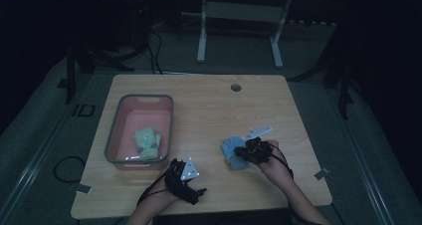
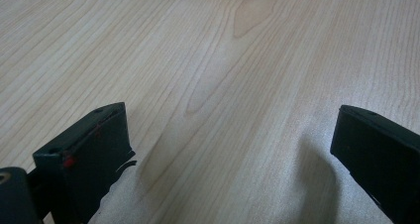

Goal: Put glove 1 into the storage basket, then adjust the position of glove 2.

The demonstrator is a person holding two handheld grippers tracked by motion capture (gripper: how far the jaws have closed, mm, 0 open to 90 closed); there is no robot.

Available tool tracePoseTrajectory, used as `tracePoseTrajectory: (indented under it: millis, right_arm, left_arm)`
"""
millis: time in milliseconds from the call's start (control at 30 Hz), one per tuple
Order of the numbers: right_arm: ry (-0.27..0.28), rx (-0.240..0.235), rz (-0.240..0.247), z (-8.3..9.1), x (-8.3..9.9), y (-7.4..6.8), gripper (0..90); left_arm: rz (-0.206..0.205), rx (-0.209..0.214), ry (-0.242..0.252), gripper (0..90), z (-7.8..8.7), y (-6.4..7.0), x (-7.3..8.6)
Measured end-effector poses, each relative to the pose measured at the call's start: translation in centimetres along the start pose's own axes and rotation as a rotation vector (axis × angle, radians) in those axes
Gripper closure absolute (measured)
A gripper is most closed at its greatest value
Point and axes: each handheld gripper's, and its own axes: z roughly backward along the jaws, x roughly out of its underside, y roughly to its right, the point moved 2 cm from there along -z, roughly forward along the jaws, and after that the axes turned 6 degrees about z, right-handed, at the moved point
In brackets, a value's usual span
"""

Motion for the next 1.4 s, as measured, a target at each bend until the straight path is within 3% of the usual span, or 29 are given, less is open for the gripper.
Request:
tracePoseTrajectory:
  millis: [233,500,633,700,733,800,900,1033,1100,1267,1400]
  right_arm:
    - [-0.019,-0.009,-0.015,-1.2,0.4,0.1,84.0]
    - [-0.026,-0.005,-0.015,-1.6,0.6,0.1,80.2]
    - [0.0,-0.004,-0.018,-0.9,0.4,0.1,70.7]
    - [0.026,-0.005,-0.022,-0.3,0.2,0.2,60.9]
    - [0.026,-0.005,-0.022,-0.3,0.2,0.2,60.9]
    - [0.064,-0.009,-0.022,0.4,0.0,0.3,44.3]
    - [0.09,-0.033,-0.012,1.0,0.1,0.3,30.0]
    - [0.114,-0.085,-0.025,1.9,0.4,0.6,16.9]
    - [0.134,-0.071,-0.025,2.3,0.6,0.8,17.0]
    - [0.146,-0.055,0.02,3.1,1.1,1.5,15.2]
    - [0.145,-0.041,0.028,3.5,1.8,2.0,14.3]
  left_arm:
    - [0.012,0.007,0.011,2.3,0.1,0.0,-0.1]
    - [-0.013,0.011,0.017,2.3,0.2,0.5,-0.4]
    - [0.027,0.03,0.025,2.3,0.2,0.3,-0.5]
    - [0.03,0.018,0.035,2.3,0.3,0.2,-0.5]
    - [0.03,0.018,0.035,2.4,0.3,0.2,-0.5]
    - [0.018,0.01,0.031,2.4,0.2,0.3,-0.6]
    - [0.009,-0.021,0.032,2.4,0.3,0.6,-0.9]
    - [0.09,0.018,0.045,2.4,0.5,0.4,-1.4]
    - [0.112,0.041,0.032,2.4,0.6,0.5,-1.8]
    - [0.05,0.067,-0.011,3.0,0.2,1.5,-2.5]
    - [-0.017,0.074,-0.006,5.4,-0.1,2.5,-3.2]
